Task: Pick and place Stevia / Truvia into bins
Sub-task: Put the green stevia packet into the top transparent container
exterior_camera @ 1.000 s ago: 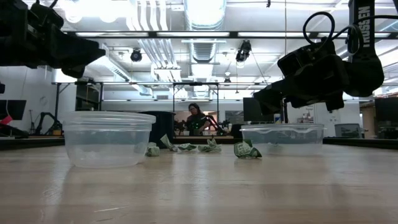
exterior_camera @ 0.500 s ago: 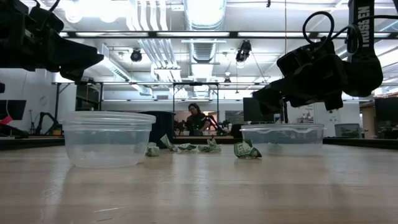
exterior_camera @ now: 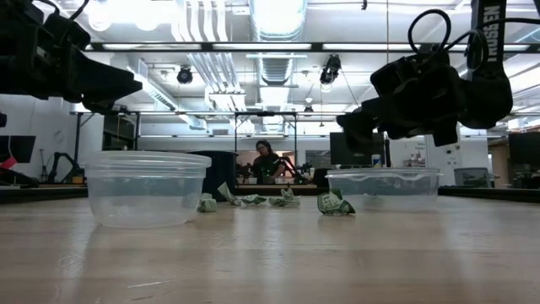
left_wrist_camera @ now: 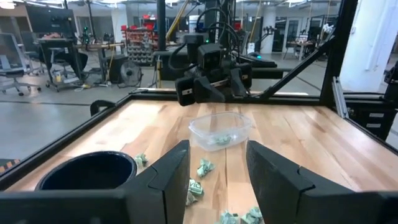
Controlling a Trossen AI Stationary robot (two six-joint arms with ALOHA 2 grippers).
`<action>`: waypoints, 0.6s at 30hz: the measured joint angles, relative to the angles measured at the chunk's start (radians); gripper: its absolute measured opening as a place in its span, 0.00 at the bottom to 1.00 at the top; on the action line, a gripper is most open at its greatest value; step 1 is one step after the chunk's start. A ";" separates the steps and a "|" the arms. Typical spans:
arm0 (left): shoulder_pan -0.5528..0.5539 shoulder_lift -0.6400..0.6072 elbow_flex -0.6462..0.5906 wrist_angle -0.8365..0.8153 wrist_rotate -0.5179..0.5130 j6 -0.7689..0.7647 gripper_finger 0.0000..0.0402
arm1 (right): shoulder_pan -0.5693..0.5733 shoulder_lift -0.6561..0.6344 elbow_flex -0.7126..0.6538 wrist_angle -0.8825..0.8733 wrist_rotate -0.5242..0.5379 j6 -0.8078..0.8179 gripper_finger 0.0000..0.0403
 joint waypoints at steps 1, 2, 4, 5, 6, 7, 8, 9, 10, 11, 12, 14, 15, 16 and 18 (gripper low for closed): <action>0.000 0.004 0.000 0.000 0.000 0.000 0.35 | 0.005 0.000 0.004 0.000 0.000 0.000 0.56; 0.000 0.007 0.000 0.000 0.000 0.000 0.35 | 0.009 0.000 0.009 0.000 0.000 0.000 0.56; 0.000 0.014 0.000 0.003 0.000 0.024 0.35 | 0.015 0.000 0.016 0.000 0.000 0.000 0.56; 0.000 0.017 0.000 0.005 0.000 0.026 0.35 | 0.019 0.000 0.020 0.000 0.000 0.000 0.56; 0.000 0.021 0.000 0.007 0.000 0.024 0.35 | 0.019 0.000 0.023 0.000 -0.001 -0.001 0.56; 0.000 0.024 0.000 0.006 0.000 0.023 0.35 | 0.019 0.000 0.027 0.000 -0.001 -0.003 0.56; 0.000 0.028 0.000 0.007 0.000 0.023 0.35 | 0.019 0.000 0.032 -0.001 -0.001 -0.003 0.56; 0.000 0.031 0.000 0.007 0.000 0.023 0.35 | 0.019 0.000 0.036 -0.002 -0.001 -0.003 0.56; 0.000 0.035 0.000 0.007 0.000 0.023 0.35 | 0.019 0.000 0.041 -0.008 -0.001 -0.003 0.56; 0.000 0.038 0.000 0.007 0.000 0.023 0.35 | 0.019 0.000 0.047 -0.023 -0.001 -0.003 0.56; 0.000 0.042 0.000 0.008 0.000 0.023 0.35 | 0.019 0.000 0.055 -0.047 -0.001 -0.004 0.56; 0.000 0.050 0.000 0.008 0.001 0.023 0.35 | 0.019 -0.001 0.076 -0.113 -0.001 -0.011 0.56; 0.000 0.052 0.000 0.007 0.001 0.023 0.35 | 0.022 -0.001 0.088 -0.152 -0.001 -0.026 0.56; 0.000 0.056 0.000 0.008 0.001 0.023 0.35 | 0.026 -0.001 0.100 -0.195 -0.001 -0.046 0.56; 0.000 0.063 0.000 0.008 0.002 0.022 0.35 | 0.043 -0.001 0.127 -0.289 -0.001 -0.091 0.56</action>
